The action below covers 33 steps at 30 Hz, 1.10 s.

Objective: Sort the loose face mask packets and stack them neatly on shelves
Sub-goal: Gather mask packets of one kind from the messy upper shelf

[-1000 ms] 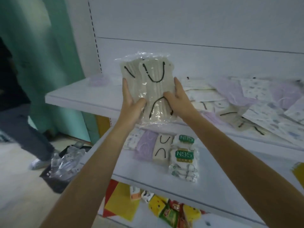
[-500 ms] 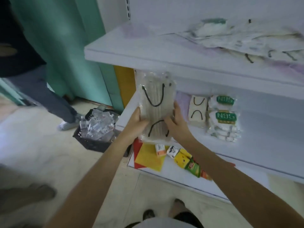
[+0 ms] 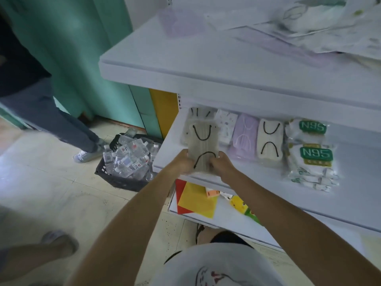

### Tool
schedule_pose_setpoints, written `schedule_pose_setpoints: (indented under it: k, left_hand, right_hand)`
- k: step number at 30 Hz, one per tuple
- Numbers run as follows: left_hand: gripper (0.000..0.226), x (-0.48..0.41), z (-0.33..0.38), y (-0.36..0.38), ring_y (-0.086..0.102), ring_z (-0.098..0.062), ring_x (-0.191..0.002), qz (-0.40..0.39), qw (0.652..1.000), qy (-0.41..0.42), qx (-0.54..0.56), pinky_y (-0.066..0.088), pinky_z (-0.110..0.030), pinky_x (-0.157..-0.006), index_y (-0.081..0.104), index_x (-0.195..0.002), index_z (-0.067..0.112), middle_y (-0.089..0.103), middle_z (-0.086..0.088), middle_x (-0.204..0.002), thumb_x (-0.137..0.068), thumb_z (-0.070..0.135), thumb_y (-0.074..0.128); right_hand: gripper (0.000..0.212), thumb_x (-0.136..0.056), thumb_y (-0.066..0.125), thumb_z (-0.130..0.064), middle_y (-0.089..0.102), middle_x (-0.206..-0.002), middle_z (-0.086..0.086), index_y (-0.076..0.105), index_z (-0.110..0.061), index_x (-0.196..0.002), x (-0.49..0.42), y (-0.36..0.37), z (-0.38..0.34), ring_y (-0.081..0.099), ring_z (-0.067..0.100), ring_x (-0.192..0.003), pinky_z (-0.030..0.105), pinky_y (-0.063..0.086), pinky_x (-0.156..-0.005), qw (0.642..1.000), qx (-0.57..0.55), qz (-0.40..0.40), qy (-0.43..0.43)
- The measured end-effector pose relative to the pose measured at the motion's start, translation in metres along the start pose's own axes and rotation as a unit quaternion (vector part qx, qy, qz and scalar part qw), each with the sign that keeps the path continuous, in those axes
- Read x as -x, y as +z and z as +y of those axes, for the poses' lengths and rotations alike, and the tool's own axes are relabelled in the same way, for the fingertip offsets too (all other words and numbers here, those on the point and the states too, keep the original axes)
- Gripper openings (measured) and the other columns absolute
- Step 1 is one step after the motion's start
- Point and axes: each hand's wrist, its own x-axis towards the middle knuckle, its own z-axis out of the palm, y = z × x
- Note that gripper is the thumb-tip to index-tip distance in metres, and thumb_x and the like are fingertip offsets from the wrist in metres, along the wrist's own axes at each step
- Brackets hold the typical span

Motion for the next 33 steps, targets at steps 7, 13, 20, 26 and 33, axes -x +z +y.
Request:
schedule_pose_setpoints:
  k: [7, 13, 20, 26, 33]
  left_hand:
    - [0.054, -0.084, 0.0, -0.021, 0.053, -0.026, -0.1, 0.078, 0.996, 0.05, 0.019, 0.052, -0.029, -0.069, 0.031, -0.139, 0.007, 0.052, -0.017, -0.123, -0.09, -0.003, 0.049]
    - [0.057, -0.153, 0.001, -0.032, 0.046, -0.037, -0.12, 0.099, 0.982, 0.109, -0.122, 0.044, -0.041, -0.097, 0.028, -0.145, 0.005, 0.039, -0.02, -0.139, -0.09, -0.006, 0.038]
    - [0.034, -0.188, -0.004, -0.033, 0.049, -0.04, -0.11, 0.146, 0.935, 0.164, -0.279, 0.04, -0.042, -0.087, 0.055, -0.116, 0.0, 0.055, -0.023, -0.119, -0.085, 0.0, 0.04]
    - [0.04, -0.177, -0.008, -0.041, 0.043, -0.038, -0.12, 0.112, 0.939, 0.146, -0.291, 0.036, -0.043, -0.098, 0.046, -0.133, 0.008, 0.049, -0.019, -0.132, -0.094, 0.015, 0.041]
    - [0.042, -0.093, -0.008, -0.065, 0.031, -0.029, -0.135, 0.127, 0.895, 0.307, -0.298, 0.025, -0.036, -0.108, 0.04, -0.139, 0.007, 0.038, -0.012, -0.145, -0.097, 0.013, 0.044]
  right_hand:
    - [0.066, -0.091, 0.044, 0.0, 0.043, -0.115, 0.002, 0.017, -0.019, -0.148, -0.072, 0.02, -0.008, 0.053, 0.015, -0.083, 0.021, 0.043, -0.058, 0.997, -0.004, 0.039, -0.066]
    - [0.033, -0.088, 0.038, 0.003, 0.056, -0.096, 0.007, 0.055, -0.004, -0.116, -0.134, 0.039, -0.015, 0.05, 0.021, -0.077, 0.016, 0.042, -0.052, 0.978, 0.162, 0.063, -0.119]
    - [0.03, -0.084, 0.04, 0.001, 0.039, -0.103, 0.008, 0.036, -0.023, -0.068, -0.168, 0.047, -0.01, 0.041, 0.02, -0.087, 0.008, 0.028, -0.052, 0.947, 0.255, 0.126, -0.151]
    - [0.053, -0.09, 0.051, -0.011, 0.019, -0.153, 0.013, 0.037, -0.011, -0.142, -0.137, 0.042, -0.004, 0.021, 0.031, -0.139, 0.038, 0.025, -0.114, 0.94, 0.284, 0.112, -0.151]
    - [0.056, -0.093, 0.051, -0.023, 0.023, -0.153, 0.009, 0.031, -0.016, -0.145, -0.052, 0.043, 0.011, 0.019, 0.024, -0.141, 0.036, 0.019, -0.112, 0.929, 0.328, 0.083, -0.149]
